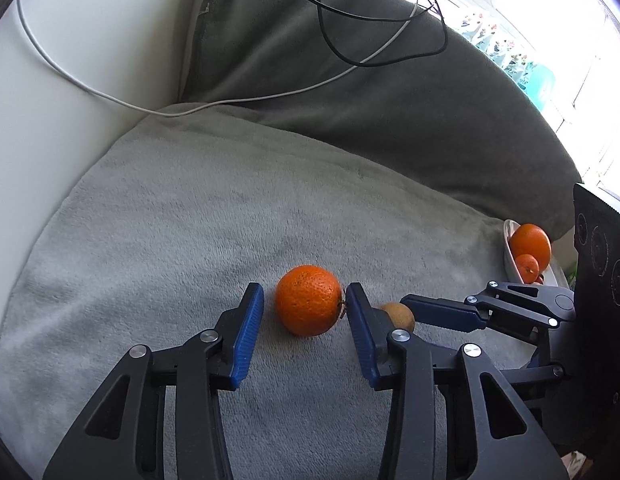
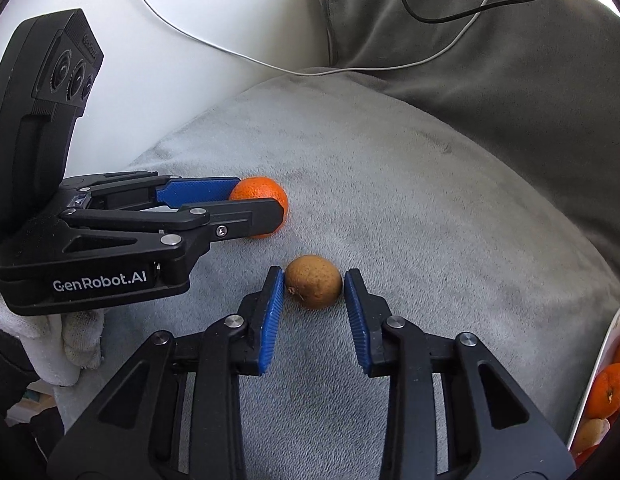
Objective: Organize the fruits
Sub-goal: 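Close the right tool on the kiwi while the left tool closes on the mandarin, then carry the kiwi and mandarin in both tools over the plate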
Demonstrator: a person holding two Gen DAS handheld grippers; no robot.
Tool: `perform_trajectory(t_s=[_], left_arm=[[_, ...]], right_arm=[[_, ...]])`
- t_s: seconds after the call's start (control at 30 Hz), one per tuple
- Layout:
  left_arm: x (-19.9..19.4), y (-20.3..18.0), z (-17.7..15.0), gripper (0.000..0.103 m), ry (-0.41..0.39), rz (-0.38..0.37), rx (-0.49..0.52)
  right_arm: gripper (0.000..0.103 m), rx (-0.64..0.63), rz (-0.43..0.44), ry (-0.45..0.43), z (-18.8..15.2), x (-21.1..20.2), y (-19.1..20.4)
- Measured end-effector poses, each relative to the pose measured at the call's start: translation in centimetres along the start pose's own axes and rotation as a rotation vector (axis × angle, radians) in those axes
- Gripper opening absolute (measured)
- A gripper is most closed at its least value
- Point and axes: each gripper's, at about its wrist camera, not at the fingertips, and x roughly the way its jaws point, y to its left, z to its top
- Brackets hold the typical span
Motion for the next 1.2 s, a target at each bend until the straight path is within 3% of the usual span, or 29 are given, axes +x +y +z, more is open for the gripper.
perform_trajectory(t_s=[0.1, 0.77, 1.2], left_arm=[[0.0, 0.0, 0.0, 0.034, -0.001, 0.002, 0.000], [-1.7, -0.7, -0.1, 0.033, -0.036, -0.009, 0.012], [-3.9, -3.3, -0.2, 0.033, -0.075, -0.048, 0.056]], right_arm=[[0.032, -0.001, -0.005, -0.001, 0.0, 0.0, 0.2], [0.031, 0.050, -0.025, -0.044, -0.6, -2.6, -0.7], [0.031, 0.100, -0.048, -0.097, -1.5, -6.4, -2.3]])
